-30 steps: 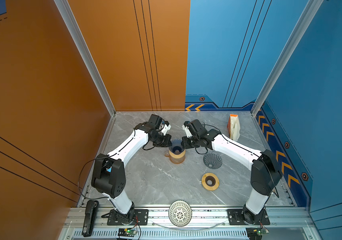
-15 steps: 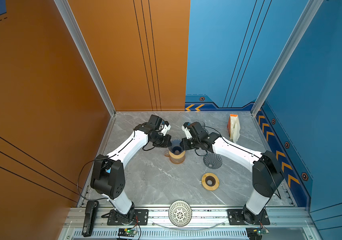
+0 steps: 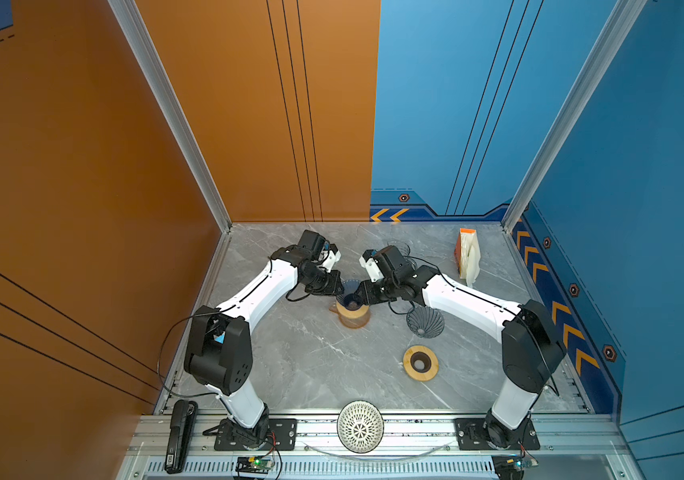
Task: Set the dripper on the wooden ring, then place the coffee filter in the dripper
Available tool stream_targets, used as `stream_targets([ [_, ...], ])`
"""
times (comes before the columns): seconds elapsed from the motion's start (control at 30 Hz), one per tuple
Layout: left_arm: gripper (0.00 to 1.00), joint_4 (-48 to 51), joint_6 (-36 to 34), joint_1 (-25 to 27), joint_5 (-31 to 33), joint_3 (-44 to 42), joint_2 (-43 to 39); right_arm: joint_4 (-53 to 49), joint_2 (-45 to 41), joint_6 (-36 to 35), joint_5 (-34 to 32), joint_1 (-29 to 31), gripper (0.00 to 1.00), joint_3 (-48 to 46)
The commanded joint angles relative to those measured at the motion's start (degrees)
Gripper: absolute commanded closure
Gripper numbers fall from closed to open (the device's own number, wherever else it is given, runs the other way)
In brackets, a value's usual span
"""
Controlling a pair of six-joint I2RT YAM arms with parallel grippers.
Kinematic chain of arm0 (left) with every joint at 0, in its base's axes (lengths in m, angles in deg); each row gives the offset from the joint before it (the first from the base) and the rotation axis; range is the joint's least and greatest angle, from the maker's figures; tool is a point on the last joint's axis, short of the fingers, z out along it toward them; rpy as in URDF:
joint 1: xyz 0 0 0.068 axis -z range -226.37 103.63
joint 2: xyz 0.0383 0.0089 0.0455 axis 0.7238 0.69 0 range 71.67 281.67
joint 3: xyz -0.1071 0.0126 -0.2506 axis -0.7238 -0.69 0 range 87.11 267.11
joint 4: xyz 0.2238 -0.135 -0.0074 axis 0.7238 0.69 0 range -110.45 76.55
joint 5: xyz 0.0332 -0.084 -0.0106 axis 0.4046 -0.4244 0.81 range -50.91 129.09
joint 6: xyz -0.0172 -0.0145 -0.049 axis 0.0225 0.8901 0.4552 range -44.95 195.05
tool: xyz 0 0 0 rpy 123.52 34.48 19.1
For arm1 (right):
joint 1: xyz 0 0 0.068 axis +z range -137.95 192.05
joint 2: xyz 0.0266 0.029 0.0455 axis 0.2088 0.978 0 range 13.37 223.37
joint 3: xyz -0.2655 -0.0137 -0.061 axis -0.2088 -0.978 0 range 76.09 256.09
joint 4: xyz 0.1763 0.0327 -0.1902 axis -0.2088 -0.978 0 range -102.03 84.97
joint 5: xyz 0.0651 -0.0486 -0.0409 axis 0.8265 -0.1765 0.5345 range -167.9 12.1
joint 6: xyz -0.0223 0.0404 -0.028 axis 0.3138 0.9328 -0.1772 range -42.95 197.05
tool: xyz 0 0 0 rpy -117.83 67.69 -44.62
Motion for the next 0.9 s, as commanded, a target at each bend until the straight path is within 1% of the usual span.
stream_targets([
  [0.0, 0.72, 1.5, 0.0, -0.4, 1.1, 1.4, -0.4, -2.1, -0.3, -0.8, 0.7, 0.3, 0.64, 1.8],
  [0.27, 0.62, 1.5, 0.2, -0.3, 1.7, 2.5, -2.8, -2.4, -3.3, -4.8, -0.9, 0.0, 0.59, 1.7],
  [0.3, 0.59, 1.6, 0.1, -0.3, 1.8, 2.7, -3.2, -2.5, -3.6, -5.3, -0.9, 0.0, 0.59, 1.7],
  [0.37, 0.54, 1.5, 0.0, -0.4, 2.3, 3.3, -4.0, -2.5, -4.6, -6.0, -1.2, -2.0, 0.58, 1.7],
  [0.53, 0.44, 1.5, 0.0, -0.6, 3.2, 4.5, -6.2, -3.1, -7.0, -8.1, -2.7, -3.4, 0.57, 2.3],
  [0.6, 0.4, 1.3, -0.3, -0.1, 5.7, 4.8, -7.8, -3.4, -8.4, -9.2, -3.9, -3.9, 0.57, 2.2],
  [0.7, 0.32, 0.2, -0.9, 0.7, 9.0, 4.8, -10.7, -3.6, -10.7, -11.1, -6.2, -4.7, 0.55, 1.1],
  [0.87, 0.26, -4.2, -0.9, 0.9, 10.4, 3.3, -15.6, -4.2, -15.8, -12.6, -10.9, -8.0, 0.55, -1.5],
])
